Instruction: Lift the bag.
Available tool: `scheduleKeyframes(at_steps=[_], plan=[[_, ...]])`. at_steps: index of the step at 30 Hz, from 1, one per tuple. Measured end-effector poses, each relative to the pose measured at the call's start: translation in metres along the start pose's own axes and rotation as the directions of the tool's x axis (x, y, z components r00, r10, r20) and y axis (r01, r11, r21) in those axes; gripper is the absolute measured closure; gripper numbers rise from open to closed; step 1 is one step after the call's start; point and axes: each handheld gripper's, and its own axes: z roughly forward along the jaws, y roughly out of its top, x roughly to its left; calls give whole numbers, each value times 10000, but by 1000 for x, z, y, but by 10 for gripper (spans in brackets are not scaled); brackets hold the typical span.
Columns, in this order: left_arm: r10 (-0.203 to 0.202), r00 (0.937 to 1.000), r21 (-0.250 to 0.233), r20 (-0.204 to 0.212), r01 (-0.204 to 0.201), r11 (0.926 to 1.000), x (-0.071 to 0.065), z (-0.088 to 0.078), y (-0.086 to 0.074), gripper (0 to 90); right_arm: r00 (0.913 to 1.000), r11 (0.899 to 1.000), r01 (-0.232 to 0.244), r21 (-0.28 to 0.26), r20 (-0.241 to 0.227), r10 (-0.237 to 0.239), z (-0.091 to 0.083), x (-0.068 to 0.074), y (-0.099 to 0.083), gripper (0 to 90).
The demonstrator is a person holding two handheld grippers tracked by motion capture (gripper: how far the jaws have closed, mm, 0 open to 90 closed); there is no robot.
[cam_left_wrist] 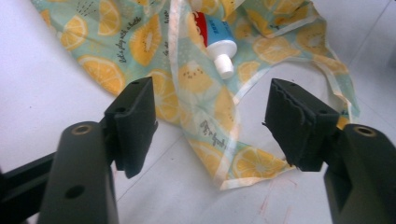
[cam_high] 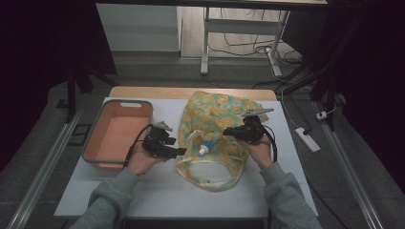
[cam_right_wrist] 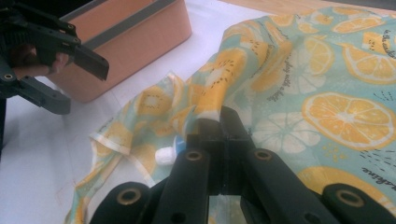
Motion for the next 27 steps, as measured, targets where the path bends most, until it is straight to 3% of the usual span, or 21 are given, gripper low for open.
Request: scheduleKeyframes(at_steps=[3,9,11,16,21,25,27], plan=[[17,9999,64,-145,-16,10000,1,3,2,306,9992,9999,135,53,385,-137,0,2,1,737],[64,9999,189,-134,-62,9998,2,10,8,298,9987,9997,140,216,487,-151,1,3,0,665],[154,9994,218,-308,-147,9997,1,13,11,288,9983,9996,163,248,563,-177,0,4,0,610],[232,9989,363,-400,-217,9991,0,20,14,267,9905,9993,296,234,1336,-324,-11,14,1,360],[357,9980,488,-518,-331,9983,0,22,13,263,9791,9978,660,65,1924,-660,-34,28,-4,286],[401,9976,523,-556,-372,9979,-2,30,16,262,9708,9993,352,123,2370,-371,-48,33,-20,283],[468,9955,542,-823,-424,9976,-1,37,20,263,9638,9993,191,334,2654,-273,-52,34,-31,279]])
